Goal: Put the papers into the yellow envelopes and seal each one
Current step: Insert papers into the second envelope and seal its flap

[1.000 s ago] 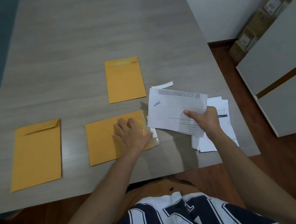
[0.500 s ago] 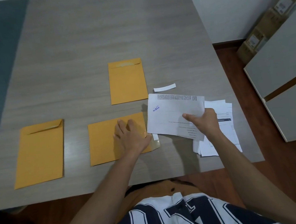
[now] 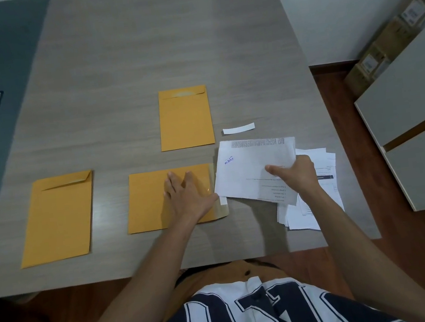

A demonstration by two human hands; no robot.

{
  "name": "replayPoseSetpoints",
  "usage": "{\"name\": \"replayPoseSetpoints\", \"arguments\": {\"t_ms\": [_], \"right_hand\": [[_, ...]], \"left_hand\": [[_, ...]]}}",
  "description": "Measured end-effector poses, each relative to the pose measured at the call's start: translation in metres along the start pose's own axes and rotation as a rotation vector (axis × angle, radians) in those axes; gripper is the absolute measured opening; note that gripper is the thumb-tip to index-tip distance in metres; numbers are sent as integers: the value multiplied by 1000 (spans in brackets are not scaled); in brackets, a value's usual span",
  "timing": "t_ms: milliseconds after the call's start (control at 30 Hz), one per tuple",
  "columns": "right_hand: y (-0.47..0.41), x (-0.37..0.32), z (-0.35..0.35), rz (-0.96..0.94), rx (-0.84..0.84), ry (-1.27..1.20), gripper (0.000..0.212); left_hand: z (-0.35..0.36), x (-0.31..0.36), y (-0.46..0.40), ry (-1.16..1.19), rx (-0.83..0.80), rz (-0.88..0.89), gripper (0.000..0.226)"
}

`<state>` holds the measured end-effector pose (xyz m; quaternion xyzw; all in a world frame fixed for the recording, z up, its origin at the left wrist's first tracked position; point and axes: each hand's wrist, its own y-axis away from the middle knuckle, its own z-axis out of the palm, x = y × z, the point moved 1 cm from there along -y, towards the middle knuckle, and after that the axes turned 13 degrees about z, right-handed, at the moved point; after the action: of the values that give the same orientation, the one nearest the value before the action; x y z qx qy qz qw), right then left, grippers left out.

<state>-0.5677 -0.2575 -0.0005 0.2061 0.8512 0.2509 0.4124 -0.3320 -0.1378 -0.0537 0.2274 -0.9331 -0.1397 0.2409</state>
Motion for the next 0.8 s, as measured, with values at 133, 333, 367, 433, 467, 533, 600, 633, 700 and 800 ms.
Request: {"name": "replayPoseSetpoints", "arguments": {"t_ms": [133, 333, 367, 433, 467, 533, 600, 633, 700, 800], "right_hand": [[-3, 10, 7, 67, -146, -32, 50], [-1, 14, 30, 158, -316, -79, 45], [-1, 13, 35, 170, -331, -84, 44], [1, 8, 45, 188, -371, -97, 44], [3, 6, 50, 191, -388, -103, 45], [6, -1, 61, 186, -407, -101, 43], [11, -7, 73, 179, -420, -91, 41], [13, -10, 79, 170, -428, -75, 41], [15, -15, 87, 148, -416, -32, 40], [15, -16, 87, 127, -357, -39, 39]], "left_hand": [[-3, 1, 1, 23, 3, -1, 105], [-3, 0, 2, 12, -8, -2, 106], [-3, 0, 2, 7, -13, 3, 106], [-4, 0, 4, -13, -20, 16, 106], [-4, 0, 5, -22, -20, 23, 106], [-5, -1, 5, -29, -20, 32, 106], [-5, -1, 4, -33, -23, 44, 106], [-5, -1, 4, -37, -21, 52, 106], [-10, -1, 3, -63, -15, 82, 108], [-28, -8, -4, -147, -89, 224, 126]]}}
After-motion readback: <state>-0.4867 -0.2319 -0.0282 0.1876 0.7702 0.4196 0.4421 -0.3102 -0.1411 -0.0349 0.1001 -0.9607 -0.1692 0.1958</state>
